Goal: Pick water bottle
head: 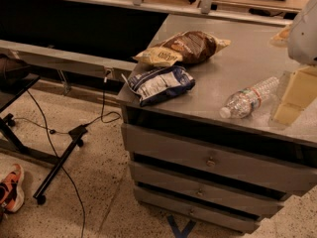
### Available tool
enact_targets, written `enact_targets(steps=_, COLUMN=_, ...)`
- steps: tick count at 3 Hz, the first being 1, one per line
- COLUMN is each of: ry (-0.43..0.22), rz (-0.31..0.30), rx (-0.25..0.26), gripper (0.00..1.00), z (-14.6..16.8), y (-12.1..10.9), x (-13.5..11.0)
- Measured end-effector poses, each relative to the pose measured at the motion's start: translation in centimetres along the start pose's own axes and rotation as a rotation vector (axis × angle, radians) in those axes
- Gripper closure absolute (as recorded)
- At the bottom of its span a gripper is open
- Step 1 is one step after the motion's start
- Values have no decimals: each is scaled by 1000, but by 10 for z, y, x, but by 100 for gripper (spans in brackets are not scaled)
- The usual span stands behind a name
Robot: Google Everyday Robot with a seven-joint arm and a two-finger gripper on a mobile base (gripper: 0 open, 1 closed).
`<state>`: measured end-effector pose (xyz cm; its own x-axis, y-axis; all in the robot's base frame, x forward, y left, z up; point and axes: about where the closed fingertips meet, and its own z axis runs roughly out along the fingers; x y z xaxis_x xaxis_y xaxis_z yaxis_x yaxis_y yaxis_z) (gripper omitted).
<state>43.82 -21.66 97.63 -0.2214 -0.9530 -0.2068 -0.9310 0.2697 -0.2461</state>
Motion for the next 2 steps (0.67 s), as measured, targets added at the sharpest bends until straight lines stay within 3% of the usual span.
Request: enact_targets(steps=2, ry=20, rz=-23, rx=-20, gripper=0, z=14, y=0, x=-3)
